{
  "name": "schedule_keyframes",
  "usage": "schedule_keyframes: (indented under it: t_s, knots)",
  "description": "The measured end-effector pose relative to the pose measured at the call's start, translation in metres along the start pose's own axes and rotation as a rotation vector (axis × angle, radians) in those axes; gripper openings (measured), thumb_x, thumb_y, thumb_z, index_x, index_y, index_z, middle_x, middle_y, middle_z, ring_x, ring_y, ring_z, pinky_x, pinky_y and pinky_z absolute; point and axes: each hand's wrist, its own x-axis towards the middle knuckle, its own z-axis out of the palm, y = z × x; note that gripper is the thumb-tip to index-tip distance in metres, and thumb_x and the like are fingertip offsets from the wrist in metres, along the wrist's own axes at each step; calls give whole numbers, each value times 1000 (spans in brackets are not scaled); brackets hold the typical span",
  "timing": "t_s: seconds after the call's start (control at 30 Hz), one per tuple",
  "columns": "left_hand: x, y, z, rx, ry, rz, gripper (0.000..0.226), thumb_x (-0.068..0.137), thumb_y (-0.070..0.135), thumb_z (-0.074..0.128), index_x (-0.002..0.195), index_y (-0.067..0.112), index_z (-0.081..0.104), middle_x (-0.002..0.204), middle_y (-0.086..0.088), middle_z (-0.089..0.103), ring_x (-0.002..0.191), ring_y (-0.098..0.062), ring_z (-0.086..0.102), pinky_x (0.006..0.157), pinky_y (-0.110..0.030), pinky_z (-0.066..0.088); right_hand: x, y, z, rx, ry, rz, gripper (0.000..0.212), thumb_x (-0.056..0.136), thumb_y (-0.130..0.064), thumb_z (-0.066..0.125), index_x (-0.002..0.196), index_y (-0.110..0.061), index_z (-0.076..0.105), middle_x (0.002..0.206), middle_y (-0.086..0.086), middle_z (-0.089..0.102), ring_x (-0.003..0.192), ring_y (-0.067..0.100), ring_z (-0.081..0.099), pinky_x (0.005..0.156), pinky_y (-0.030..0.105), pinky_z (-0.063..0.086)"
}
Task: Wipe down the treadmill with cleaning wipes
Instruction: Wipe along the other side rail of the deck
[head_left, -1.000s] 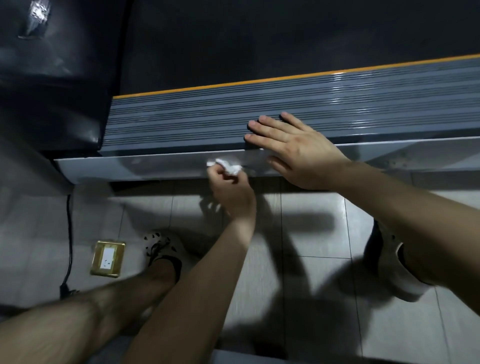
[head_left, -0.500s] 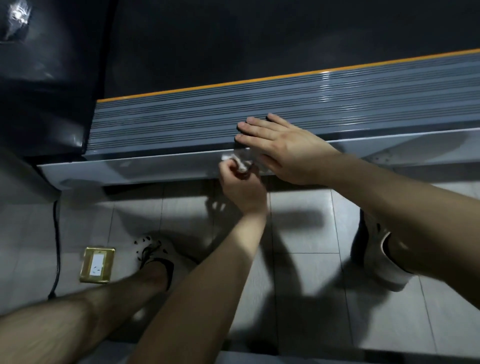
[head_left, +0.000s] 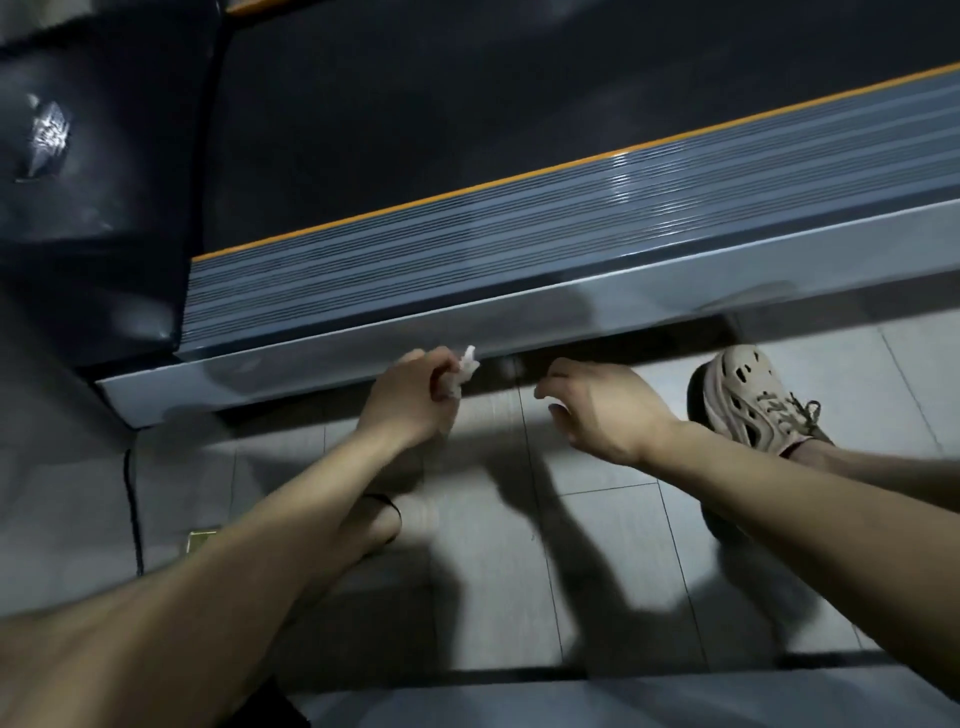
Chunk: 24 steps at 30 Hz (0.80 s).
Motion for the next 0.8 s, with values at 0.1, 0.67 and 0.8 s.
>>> schedule_keyframes:
  t_s: [0.1, 0.67, 0.8]
  knots:
    - [-9, 10, -36, 137, -81, 208, 15, 100, 29, 54, 109, 38, 62, 99, 9, 52, 83, -19, 60, 73, -44, 55, 6, -22, -6, 191, 132, 79, 24, 95, -29, 67, 117, -24, 76, 114, -3, 70, 102, 25, 69, 84, 39, 57]
    - [-12, 19, -64, -178, 35, 328, 54, 86, 7, 84, 125, 25, 51, 104, 7, 67, 95, -12, 69, 86, -42, 60, 53, -58, 25, 561, 170, 341, 45, 88, -65, 70, 88, -22, 80, 91, -2, 72, 83, 17, 67, 74, 39, 57]
    - [10, 11, -63, 5, -11, 608, 47, 90, 14, 81, 129, 18, 56, 123, 0, 63, 109, -21, 66, 92, -46, 59, 52, -56, 40, 626, 224, 432, 37, 98, -49, 70, 89, -14, 80, 89, 3, 71, 85, 21, 67, 74, 37, 53]
